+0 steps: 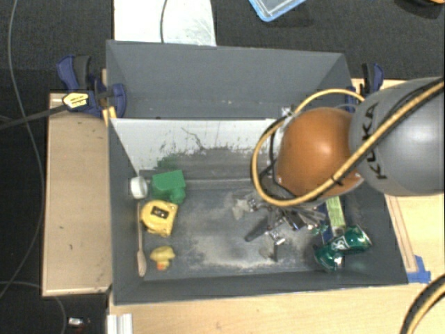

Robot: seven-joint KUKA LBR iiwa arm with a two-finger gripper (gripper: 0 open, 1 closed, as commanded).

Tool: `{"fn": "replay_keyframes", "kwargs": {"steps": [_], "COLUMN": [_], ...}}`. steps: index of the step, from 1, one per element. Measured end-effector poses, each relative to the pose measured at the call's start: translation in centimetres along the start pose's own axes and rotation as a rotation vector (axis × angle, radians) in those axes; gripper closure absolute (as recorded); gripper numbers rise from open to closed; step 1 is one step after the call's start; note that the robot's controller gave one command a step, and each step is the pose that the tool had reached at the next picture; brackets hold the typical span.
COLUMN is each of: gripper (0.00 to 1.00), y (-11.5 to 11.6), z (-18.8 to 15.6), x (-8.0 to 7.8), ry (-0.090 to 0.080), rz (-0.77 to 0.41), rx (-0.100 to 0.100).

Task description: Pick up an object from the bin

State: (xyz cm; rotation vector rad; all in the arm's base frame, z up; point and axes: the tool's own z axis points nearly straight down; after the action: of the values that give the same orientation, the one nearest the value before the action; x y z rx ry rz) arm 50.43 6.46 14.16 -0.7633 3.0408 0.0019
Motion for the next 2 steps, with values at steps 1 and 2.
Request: {"fn": "replay_keyframes", "kwargs": {"steps": [1, 2], "gripper": [0.0, 0.0], "y": [-3.2, -4.7], "z": [-0.4, -2.1], "x": [1.7, 3.5], "ry": [-0.002, 0.0], "rz": [0.243, 0.215], "rx": [0.001, -0.003]}}
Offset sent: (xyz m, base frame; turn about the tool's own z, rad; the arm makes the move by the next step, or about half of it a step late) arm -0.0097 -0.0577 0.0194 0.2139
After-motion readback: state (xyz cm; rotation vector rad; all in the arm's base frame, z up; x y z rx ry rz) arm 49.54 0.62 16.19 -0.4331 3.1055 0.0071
